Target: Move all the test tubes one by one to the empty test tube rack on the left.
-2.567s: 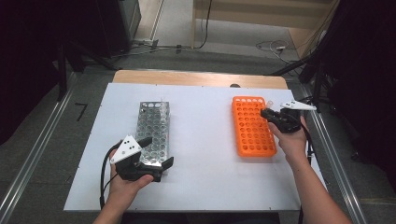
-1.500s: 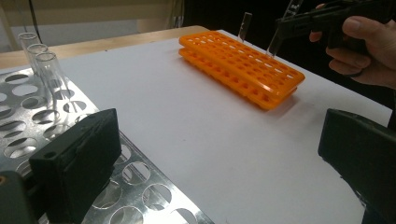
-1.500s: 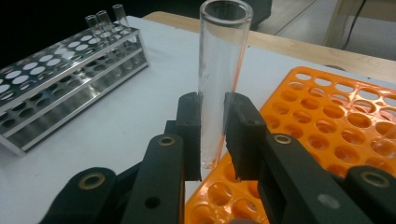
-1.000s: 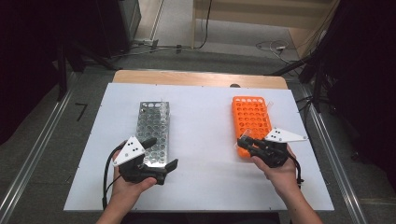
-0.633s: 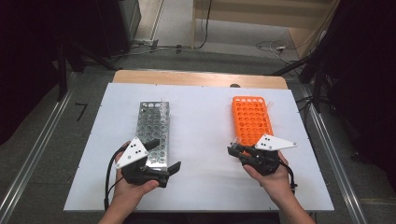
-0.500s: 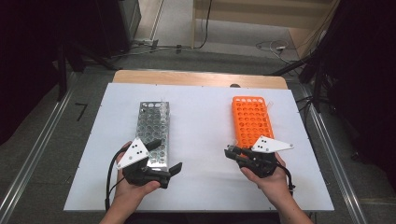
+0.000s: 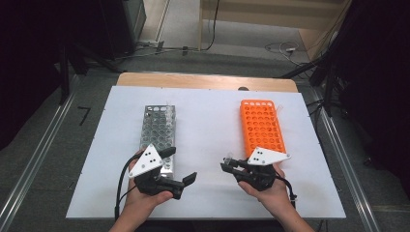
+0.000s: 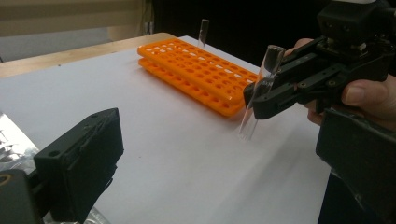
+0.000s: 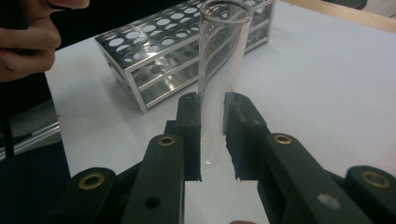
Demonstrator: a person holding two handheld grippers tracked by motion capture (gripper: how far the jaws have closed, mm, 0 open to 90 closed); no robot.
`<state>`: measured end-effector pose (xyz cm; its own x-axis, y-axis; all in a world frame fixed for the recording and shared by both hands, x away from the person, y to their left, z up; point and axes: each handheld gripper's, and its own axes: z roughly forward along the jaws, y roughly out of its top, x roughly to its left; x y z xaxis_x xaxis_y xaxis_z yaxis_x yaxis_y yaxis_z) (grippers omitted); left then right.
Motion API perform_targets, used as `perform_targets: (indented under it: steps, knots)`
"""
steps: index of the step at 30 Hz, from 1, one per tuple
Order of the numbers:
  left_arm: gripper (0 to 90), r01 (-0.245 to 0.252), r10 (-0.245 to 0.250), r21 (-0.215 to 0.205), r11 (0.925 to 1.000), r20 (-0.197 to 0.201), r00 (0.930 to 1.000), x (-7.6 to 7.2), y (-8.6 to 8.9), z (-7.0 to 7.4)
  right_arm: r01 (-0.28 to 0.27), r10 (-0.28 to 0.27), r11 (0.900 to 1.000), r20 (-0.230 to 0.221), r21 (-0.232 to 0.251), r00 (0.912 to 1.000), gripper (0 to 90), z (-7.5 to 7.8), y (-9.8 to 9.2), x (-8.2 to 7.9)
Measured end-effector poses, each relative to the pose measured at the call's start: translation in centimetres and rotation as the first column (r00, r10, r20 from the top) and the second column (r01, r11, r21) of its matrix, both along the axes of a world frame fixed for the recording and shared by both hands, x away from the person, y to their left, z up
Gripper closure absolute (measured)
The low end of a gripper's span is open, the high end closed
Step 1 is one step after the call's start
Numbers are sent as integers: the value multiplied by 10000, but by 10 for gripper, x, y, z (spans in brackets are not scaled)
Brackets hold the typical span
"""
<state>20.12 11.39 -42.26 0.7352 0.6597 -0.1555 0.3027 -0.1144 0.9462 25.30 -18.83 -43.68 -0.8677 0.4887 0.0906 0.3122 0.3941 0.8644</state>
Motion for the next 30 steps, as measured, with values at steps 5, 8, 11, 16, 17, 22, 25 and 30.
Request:
perform_targets:
  steps: [5,8,11,16,17,22,25,30]
  knots:
    - [50,366,-366,-103,9993,-12,9993,-1,-7,1,-330,330,9994,6,-105,9995,740,-1,11,-7]
    - [61,587,-588,-142,9982,-59,9983,-2,-11,1,-515,516,9985,22,-159,9987,740,-2,16,-10]
    - [95,781,-781,-115,9969,-46,9969,-3,-14,1,-725,726,9972,74,-206,9973,740,-2,22,-14]
    - [198,1006,-1009,-199,9947,-126,9948,-5,-21,1,-925,927,9953,53,-303,9957,740,-4,30,-18]
    - [219,1007,-1009,-149,9948,-127,9948,-5,-23,1,-934,936,9952,45,-307,9956,740,-4,31,-19]
    - [383,1041,-1041,-33,9946,-118,9945,-6,-30,1,-1170,1172,9926,35,-328,9931,739,-5,39,-23]
    - [480,1205,-1205,63,9927,-53,9927,-7,-33,0,-1318,1321,9906,45,-377,9912,740,-5,43,-26]
    - [607,1373,-1372,198,9903,-83,9905,-8,-36,-1,-1474,1474,9883,-18,-398,9891,740,-5,47,-28]
